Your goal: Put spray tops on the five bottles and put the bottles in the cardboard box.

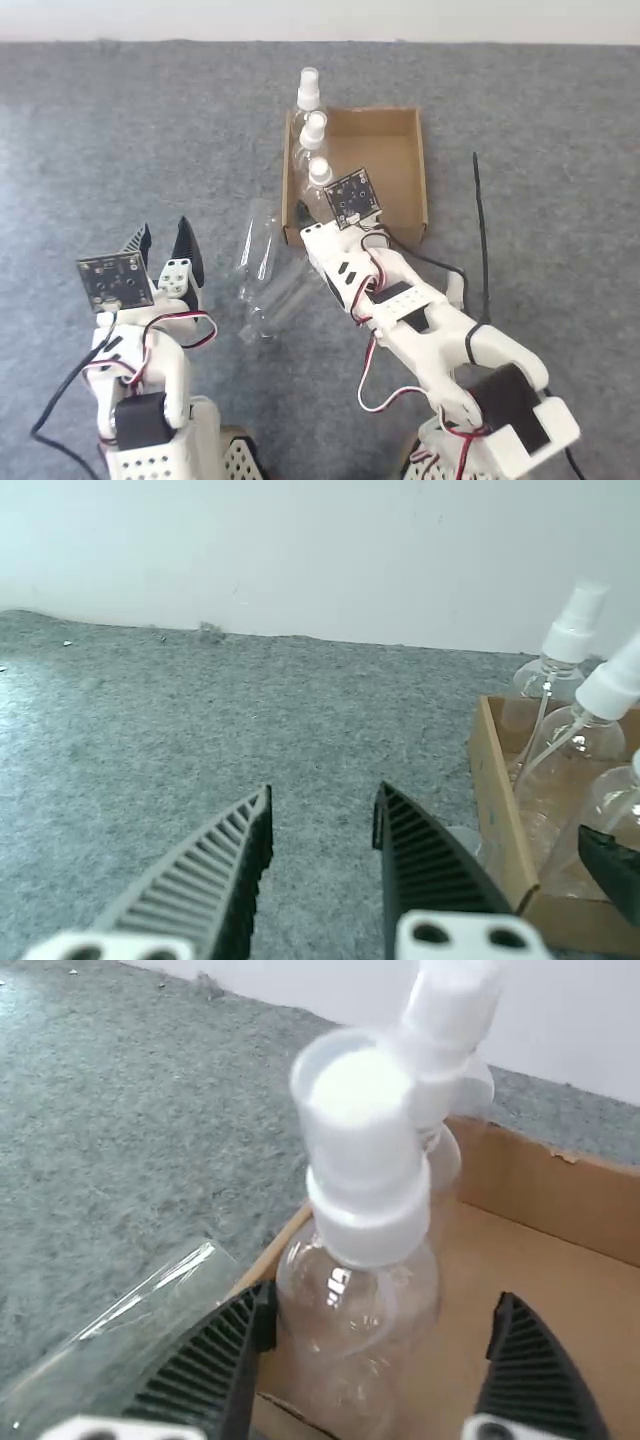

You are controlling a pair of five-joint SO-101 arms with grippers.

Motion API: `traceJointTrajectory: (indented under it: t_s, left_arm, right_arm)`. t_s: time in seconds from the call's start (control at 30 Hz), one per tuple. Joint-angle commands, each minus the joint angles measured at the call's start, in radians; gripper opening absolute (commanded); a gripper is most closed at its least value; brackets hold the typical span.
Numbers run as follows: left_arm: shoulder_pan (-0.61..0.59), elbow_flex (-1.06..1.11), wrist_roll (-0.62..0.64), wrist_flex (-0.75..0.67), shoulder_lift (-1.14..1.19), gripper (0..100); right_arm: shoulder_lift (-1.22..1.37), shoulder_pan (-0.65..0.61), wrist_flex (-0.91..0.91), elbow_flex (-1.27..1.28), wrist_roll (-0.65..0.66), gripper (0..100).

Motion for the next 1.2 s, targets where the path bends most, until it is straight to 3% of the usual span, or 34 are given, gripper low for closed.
traceJointTrajectory:
  t_s: [0.0, 1.0, 1.17]
  left_arm:
    - [0.000, -0.005, 0.003, -0.005, -0.020, 15]
    - [-0.006, -0.005, 0.002, -0.005, -0.020, 15]
    - [-0.006, -0.005, 0.002, -0.005, -0.020, 16]
  right_arm:
    - [-0.010, 0.013, 0.007, -0.052, -0.017, 30.4]
    - [-0.154, 0.010, 0.093, 0.018, 0.029, 30.4]
    - [-0.219, 0.010, 0.205, 0.014, 0.037, 30.4]
